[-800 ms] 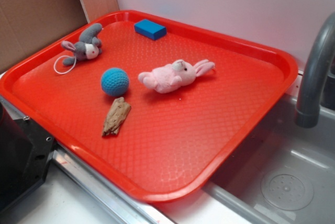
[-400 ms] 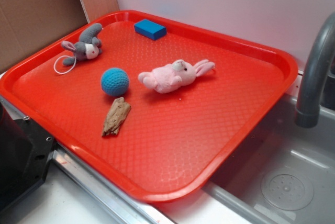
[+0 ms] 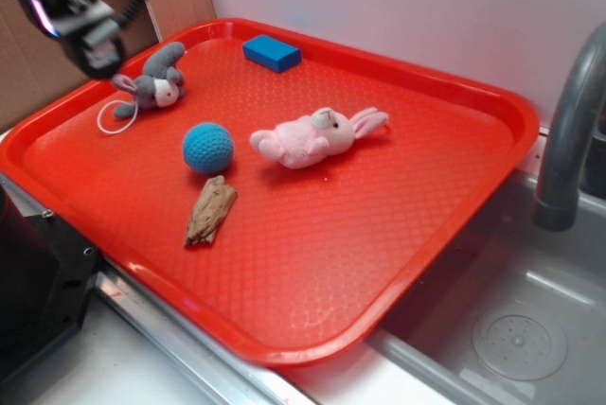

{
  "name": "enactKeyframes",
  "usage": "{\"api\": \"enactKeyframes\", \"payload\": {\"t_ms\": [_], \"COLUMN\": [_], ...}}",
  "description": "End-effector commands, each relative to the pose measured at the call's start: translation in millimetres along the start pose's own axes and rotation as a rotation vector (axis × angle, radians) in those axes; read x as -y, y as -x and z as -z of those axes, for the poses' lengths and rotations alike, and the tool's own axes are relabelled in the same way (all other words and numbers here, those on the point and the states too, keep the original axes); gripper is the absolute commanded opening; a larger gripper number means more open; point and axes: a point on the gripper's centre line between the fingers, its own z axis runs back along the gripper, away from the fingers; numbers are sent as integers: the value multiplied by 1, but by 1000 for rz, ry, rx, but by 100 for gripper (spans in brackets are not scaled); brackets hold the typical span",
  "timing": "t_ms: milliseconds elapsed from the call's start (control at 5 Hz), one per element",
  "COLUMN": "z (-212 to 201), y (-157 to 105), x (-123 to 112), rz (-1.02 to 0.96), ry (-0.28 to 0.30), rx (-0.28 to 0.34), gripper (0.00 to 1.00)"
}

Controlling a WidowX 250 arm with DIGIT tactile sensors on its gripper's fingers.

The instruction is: Grab the blue ball.

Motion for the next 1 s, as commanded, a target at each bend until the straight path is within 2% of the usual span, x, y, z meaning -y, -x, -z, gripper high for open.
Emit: {"api": "enactKeyframes", "payload": {"t_ms": [0,200,400,600,800], "z": [48,75,103,135,139], "y": [-33,-47,-56,-66,-60], "x": [-8,-16,-20,0,7], "rz": [-19,-98,-176,-114,-144], "ry": [-1,4,50,88,77], "rx": [82,87,54,-27,-56], "gripper": [100,100,100,100,0]}}
